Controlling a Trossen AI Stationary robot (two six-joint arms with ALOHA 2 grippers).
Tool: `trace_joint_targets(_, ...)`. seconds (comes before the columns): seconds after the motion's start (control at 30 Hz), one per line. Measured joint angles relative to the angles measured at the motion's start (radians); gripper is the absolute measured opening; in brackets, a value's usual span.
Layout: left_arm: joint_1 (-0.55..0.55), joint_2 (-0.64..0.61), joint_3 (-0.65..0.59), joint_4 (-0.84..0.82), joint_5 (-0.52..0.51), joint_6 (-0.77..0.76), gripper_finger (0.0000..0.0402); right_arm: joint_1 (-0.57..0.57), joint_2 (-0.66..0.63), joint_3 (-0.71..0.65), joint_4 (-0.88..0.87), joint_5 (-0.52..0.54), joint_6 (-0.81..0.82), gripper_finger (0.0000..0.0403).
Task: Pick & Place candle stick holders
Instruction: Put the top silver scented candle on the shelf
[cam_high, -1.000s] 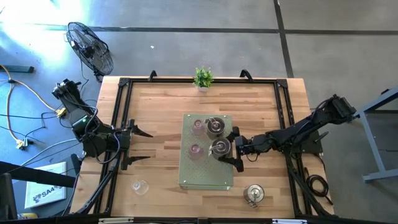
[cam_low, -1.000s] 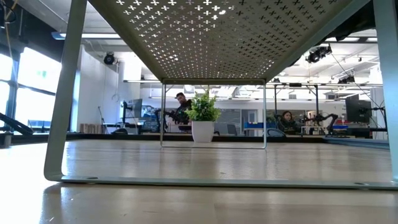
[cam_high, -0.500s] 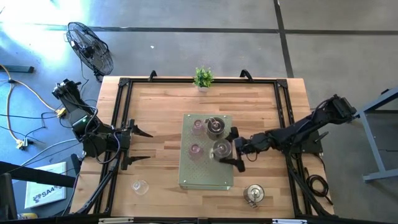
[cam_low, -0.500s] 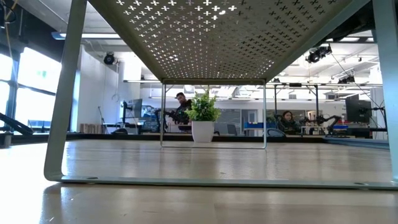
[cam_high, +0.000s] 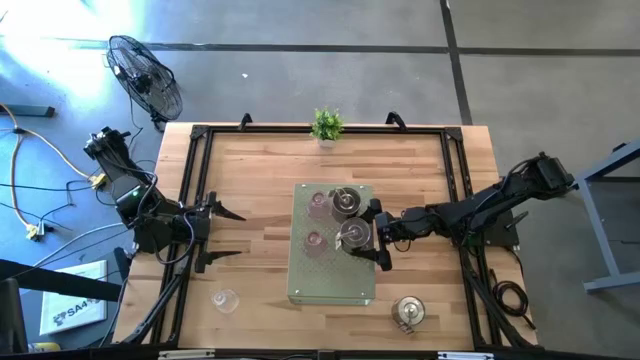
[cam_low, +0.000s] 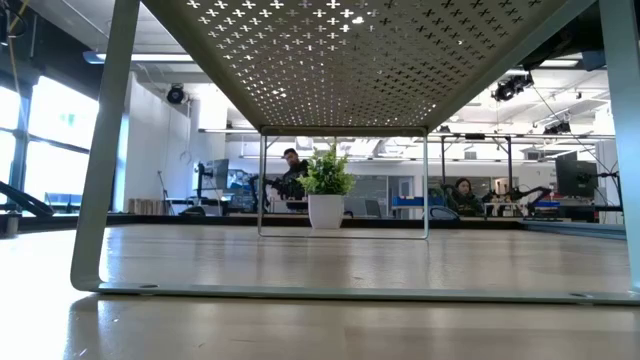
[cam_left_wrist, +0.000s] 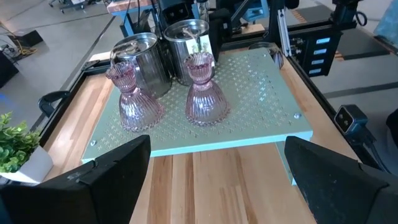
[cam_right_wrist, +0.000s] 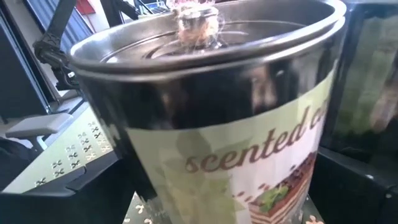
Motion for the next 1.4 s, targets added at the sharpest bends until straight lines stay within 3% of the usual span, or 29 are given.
trace_joint_targets(0.3, 0.0, 0.0, -0.05, 0.008, 0.0, -0.007, 0.0365, 0.0, 0.002, -0.004, 0.031, -0.003, -0.017, 0.04)
trace_joint_targets(1.4, 0.0, 0.0, -0.051, 0.009, -0.001, -0.008, 0.0365, 0.001, 0.0, -0.004, 0.269, -0.066, -0.234, 0.04)
